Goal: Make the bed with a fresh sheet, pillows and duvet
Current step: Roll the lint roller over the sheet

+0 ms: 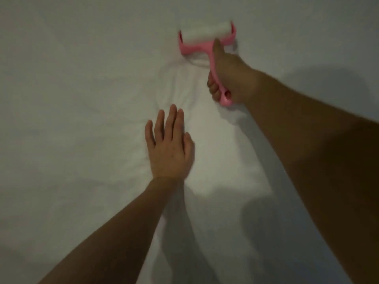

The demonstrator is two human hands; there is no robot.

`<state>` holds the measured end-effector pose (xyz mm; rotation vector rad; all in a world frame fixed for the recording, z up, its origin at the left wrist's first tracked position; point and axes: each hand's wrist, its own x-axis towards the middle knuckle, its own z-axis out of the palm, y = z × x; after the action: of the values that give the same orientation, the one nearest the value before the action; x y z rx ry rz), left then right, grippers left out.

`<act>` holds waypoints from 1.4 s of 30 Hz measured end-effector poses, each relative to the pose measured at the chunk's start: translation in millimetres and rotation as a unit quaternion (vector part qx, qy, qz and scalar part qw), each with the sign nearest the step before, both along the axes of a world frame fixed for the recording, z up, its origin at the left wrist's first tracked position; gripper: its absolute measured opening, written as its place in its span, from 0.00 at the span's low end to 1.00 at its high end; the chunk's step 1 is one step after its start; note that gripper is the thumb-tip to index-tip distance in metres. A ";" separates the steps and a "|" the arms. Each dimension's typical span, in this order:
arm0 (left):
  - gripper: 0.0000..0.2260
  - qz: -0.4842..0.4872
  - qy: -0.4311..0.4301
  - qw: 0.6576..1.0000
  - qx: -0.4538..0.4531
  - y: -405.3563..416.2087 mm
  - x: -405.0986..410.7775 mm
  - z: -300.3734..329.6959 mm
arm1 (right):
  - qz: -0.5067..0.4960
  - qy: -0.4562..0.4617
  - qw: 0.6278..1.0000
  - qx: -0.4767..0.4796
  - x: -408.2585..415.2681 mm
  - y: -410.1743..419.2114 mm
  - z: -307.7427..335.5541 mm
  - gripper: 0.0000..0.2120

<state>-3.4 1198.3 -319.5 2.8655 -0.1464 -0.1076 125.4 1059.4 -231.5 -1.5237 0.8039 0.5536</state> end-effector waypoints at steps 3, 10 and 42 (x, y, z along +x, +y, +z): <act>0.25 -0.023 0.054 0.998 -0.003 2.7 -0.3 19.2 | -0.001 -0.003 1.000 -0.015 -88.6 -4.5 -2.5 0.28; 0.29 -0.009 0.119 0.993 -0.011 -0.8 -130.7 75.9 | 0.023 0.028 0.996 -0.076 -333.9 -14.0 6.0 0.27; 0.20 -0.112 0.270 0.952 -0.096 21.7 -270.5 246.5 | 0.018 0.062 0.966 -0.248 -506.0 -73.0 169.7 0.03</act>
<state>-273.9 1220.0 -73.0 2.5060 -0.3469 -0.8577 -380.6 986.4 -61.8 -1.9794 1.0684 0.4994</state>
